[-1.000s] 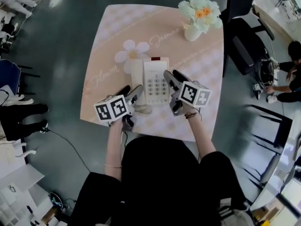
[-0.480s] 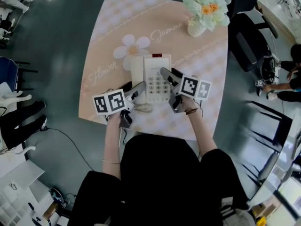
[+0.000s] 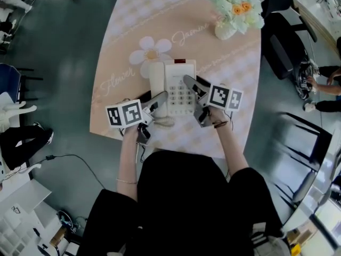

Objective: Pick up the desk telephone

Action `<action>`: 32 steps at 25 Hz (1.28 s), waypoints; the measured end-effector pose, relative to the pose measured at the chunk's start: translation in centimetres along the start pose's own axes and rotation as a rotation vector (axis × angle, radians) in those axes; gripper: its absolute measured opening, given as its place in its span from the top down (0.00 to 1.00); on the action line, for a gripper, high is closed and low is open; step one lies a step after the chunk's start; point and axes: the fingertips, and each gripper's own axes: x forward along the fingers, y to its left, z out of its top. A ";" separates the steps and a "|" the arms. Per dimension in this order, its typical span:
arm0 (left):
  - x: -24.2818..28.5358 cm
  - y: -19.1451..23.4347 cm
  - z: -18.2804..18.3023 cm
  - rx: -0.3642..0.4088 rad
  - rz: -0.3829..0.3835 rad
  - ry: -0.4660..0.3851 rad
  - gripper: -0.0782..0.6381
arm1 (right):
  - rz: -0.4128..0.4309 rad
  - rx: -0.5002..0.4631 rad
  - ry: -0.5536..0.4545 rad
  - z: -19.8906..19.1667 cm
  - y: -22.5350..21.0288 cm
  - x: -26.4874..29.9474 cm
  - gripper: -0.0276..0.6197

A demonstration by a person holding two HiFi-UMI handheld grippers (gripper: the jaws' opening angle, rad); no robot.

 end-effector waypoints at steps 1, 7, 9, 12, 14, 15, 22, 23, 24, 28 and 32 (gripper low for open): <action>0.0 0.0 0.0 0.004 0.003 -0.002 0.46 | -0.001 -0.003 -0.003 0.0 0.0 0.0 0.64; -0.1 0.0 0.1 0.011 0.036 -0.019 0.46 | -0.016 -0.008 -0.018 0.0 0.0 -0.1 0.64; -0.1 0.1 0.1 0.005 0.046 -0.021 0.46 | -0.025 -0.005 -0.022 0.0 0.0 -0.2 0.64; -0.1 0.2 0.0 0.003 0.059 -0.020 0.46 | -0.041 -0.001 -0.027 0.0 -0.1 -0.2 0.64; -0.1 0.2 0.0 0.004 0.065 -0.015 0.47 | -0.051 0.002 -0.031 0.0 -0.2 -0.2 0.64; -0.1 0.1 0.0 0.003 0.067 -0.014 0.47 | -0.055 0.004 -0.033 0.0 -0.2 -0.3 0.64; -0.9 -0.9 0.1 0.020 0.069 -0.029 0.47 | -0.057 0.005 -0.057 0.2 0.7 -1.3 0.65; -1.1 -1.1 0.1 0.025 0.069 -0.030 0.47 | -0.055 0.006 -0.060 0.1 0.9 -1.5 0.65; -1.3 -1.3 0.1 0.031 0.069 -0.032 0.47 | -0.053 0.006 -0.063 0.2 1.1 -1.7 0.65; -2.3 -2.4 0.4 0.051 0.065 -0.045 0.47 | -0.045 -0.006 -0.081 0.5 2.4 -2.6 0.65; -3.2 -3.8 0.6 0.068 0.053 -0.065 0.47 | -0.034 -0.030 -0.108 1.1 3.7 -3.8 0.65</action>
